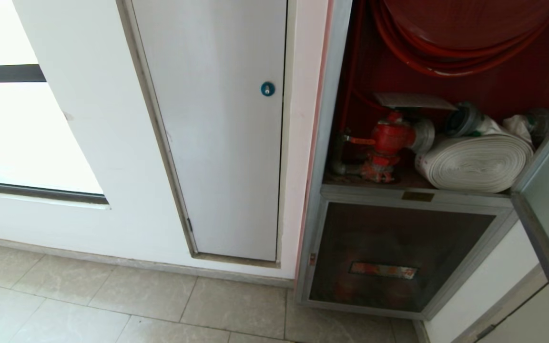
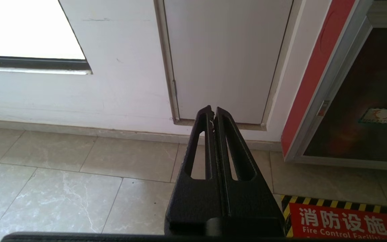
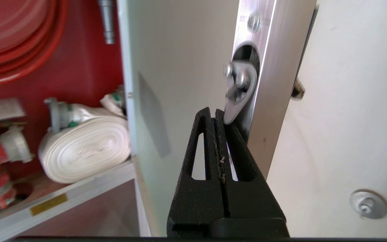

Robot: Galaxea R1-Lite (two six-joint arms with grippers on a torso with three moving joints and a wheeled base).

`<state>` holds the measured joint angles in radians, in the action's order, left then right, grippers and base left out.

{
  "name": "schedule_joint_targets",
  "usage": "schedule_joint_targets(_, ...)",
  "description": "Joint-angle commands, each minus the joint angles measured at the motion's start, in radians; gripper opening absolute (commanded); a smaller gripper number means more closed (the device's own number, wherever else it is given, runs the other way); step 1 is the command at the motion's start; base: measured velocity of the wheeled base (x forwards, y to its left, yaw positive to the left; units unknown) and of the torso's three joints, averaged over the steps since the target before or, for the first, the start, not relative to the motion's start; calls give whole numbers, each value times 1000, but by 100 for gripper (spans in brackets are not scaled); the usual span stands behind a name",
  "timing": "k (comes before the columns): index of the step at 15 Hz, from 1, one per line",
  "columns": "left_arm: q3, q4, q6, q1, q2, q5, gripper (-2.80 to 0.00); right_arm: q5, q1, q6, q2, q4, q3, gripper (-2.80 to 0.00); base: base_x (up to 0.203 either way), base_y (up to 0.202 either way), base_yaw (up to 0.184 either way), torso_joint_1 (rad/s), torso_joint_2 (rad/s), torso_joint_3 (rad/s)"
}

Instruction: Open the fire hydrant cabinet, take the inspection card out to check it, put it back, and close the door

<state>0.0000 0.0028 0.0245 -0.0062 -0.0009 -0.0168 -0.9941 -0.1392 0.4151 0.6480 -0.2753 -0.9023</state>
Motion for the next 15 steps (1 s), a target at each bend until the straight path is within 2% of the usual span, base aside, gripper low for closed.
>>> schedule_joint_targets(1,0,0,0,0,1,0,-280,-6,30,2,33,8,-27,-280,0,0,0,0,0,0)
schedule_joint_targets(12,0,0,0,0,1,0,-280,-5,263,-1,104,10,-33,-280,0,0,0,0,0,0)
schedule_joint_targets(15,0,0,0,0,1,0,-280,-5,282,-2,135,8,-45,-280,0,0,0,0,0,0)
